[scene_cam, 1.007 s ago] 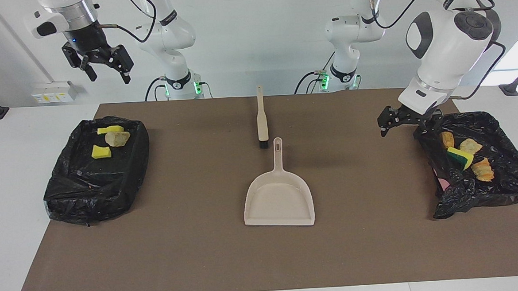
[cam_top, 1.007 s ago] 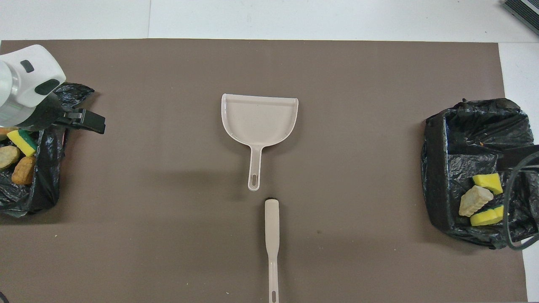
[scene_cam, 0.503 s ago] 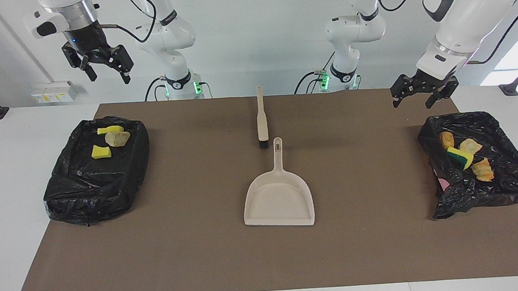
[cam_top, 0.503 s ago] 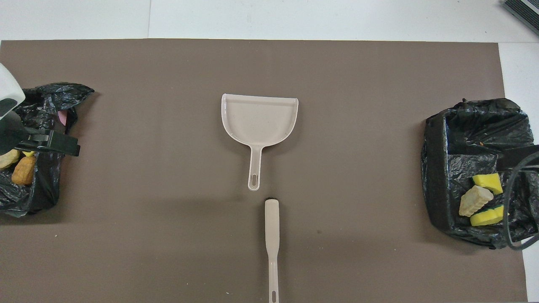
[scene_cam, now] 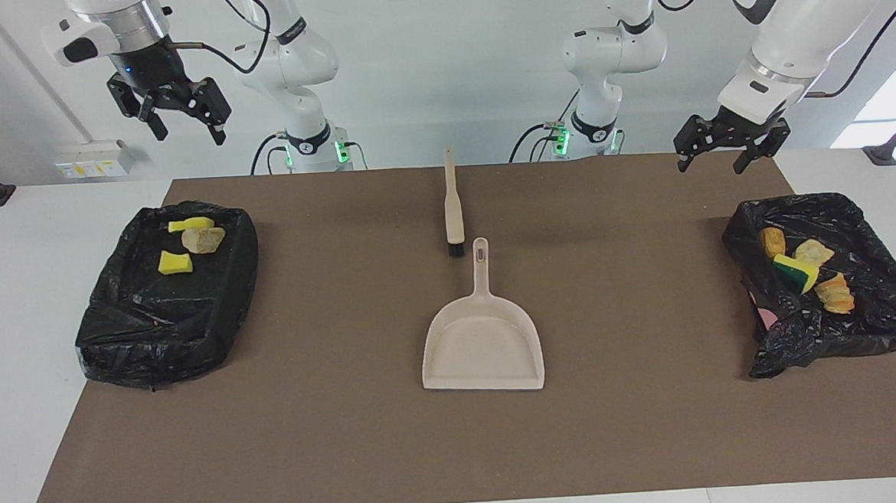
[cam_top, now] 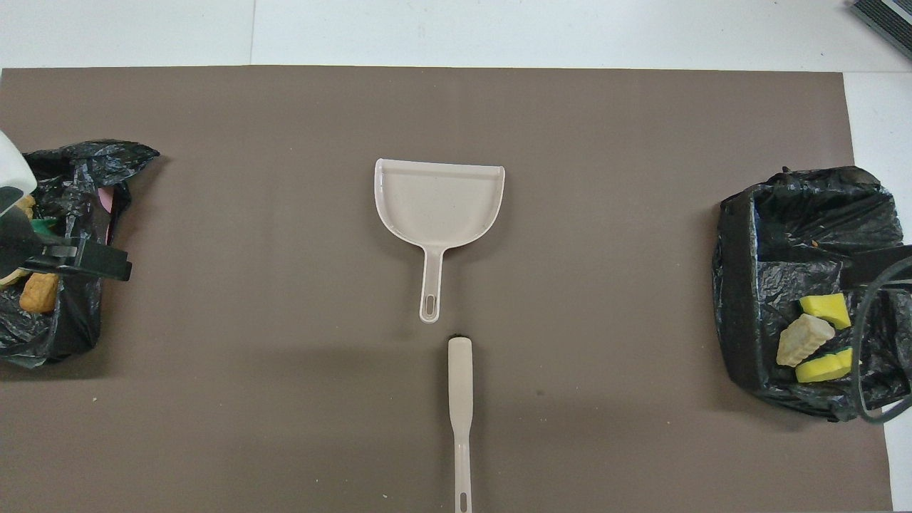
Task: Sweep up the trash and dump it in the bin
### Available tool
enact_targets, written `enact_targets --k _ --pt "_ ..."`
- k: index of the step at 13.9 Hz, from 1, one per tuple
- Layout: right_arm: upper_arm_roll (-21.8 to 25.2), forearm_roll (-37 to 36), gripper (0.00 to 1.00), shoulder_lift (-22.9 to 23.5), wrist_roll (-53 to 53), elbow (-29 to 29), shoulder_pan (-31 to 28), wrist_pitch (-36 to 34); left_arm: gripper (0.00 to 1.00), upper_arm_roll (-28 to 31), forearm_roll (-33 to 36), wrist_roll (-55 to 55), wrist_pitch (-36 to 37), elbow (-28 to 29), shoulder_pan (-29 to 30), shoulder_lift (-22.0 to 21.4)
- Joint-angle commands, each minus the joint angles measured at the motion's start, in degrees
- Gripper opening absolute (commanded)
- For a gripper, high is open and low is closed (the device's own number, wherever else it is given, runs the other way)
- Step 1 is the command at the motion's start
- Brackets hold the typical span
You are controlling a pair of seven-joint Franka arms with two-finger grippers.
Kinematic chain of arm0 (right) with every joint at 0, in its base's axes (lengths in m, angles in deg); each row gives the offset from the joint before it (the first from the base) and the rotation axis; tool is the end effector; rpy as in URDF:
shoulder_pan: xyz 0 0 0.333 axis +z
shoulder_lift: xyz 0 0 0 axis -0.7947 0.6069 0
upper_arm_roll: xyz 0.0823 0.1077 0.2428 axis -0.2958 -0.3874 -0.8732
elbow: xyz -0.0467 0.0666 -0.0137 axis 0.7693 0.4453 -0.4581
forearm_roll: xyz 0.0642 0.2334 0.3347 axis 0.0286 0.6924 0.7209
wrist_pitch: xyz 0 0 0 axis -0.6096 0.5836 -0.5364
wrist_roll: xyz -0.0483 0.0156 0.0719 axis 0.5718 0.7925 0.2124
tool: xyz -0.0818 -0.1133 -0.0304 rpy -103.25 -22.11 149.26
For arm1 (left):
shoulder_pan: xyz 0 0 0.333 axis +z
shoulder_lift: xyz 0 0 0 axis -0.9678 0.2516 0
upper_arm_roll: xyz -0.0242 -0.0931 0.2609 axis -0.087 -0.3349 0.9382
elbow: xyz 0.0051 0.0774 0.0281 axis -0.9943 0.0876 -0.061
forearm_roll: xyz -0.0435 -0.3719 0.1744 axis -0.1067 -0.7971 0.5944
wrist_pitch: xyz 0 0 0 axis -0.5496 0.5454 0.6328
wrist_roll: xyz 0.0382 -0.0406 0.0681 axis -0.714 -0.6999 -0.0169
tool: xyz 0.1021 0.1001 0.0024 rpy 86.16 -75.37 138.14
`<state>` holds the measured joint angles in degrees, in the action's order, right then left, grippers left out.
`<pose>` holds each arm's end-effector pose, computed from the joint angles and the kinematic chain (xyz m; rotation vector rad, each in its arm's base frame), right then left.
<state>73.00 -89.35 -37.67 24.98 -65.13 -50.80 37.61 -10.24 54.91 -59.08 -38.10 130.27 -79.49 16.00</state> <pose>0.5170 -0.0159 0.6177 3.1115 -0.2823 0.0031 0.5483 -0.0432 0.5336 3.1064 -0.2539 -0.0823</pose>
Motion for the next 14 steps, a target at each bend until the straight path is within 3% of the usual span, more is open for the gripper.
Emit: enact_targets --k 1,9,14 --pt "-0.57 0.48 1.00 -0.11 1.34 0.59 -0.87 -0.94 1.00 -0.35 -0.42 -1.71 -0.25 1.06 0.72 -1.12" --pt "-0.48 0.48 1.00 -0.11 1.34 0.50 -0.87 -0.94 1.00 -0.35 -0.51 -1.81 3.97 -4.39 0.90 0.82" --pt "-0.57 0.48 1.00 -0.11 1.34 0.59 -0.87 -0.94 1.00 -0.26 -0.34 -1.81 4.14 -4.48 0.90 0.82"
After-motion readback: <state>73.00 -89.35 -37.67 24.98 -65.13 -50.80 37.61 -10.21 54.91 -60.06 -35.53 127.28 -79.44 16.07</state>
